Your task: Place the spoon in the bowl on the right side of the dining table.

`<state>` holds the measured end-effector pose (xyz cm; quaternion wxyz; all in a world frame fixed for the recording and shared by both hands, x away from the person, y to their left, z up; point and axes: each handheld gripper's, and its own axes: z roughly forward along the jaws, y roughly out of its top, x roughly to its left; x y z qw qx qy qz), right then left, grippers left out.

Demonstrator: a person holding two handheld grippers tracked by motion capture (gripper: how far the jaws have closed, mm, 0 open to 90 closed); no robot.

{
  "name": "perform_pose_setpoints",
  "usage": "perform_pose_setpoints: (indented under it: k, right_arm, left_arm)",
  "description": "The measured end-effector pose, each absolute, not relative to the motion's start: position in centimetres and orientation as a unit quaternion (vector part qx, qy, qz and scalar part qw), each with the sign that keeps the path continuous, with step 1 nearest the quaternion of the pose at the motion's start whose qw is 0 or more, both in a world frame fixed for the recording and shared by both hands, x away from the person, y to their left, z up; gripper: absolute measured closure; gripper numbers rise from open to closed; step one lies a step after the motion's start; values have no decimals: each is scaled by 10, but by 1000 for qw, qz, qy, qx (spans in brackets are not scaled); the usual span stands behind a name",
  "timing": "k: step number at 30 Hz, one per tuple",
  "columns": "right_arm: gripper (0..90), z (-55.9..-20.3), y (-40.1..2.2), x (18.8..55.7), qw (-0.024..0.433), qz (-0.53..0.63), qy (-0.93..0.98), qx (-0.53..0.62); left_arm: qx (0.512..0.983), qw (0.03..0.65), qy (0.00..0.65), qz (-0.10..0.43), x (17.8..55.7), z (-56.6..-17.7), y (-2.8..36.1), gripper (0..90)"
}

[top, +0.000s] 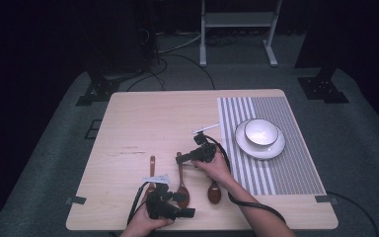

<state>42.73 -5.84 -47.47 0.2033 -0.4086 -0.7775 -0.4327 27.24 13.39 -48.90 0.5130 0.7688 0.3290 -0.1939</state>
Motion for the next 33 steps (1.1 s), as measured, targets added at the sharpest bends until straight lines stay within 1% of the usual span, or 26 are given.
perform_pose_setpoints:
  k: [3, 4, 6, 15, 24, 33]
  right_arm:
    - [733, -475, -60, 428, 211, -439, -771, -410]
    - [762, -474, -61, 428, 215, -442, -769, -409]
    - [790, -473, -61, 427, 221, -445, -765, -409]
    - [832, -467, -75, 428, 253, -473, -737, -412]
    - [832, -455, -99, 431, 247, -492, -717, -428]
    - [831, -440, -121, 434, 227, -503, -703, -448]
  left_arm:
    - [770, 512, 329, -194, 273, -489, 134, 0]
    - [769, 514, 327, -193, 274, -487, 135, 0]
    - [767, 519, 326, -190, 274, -486, 137, 0]
    - [758, 536, 329, -174, 276, -479, 146, 0]
    - [752, 543, 337, -163, 277, -477, 152, 0]
    - [749, 541, 347, -162, 278, -478, 155, 0]
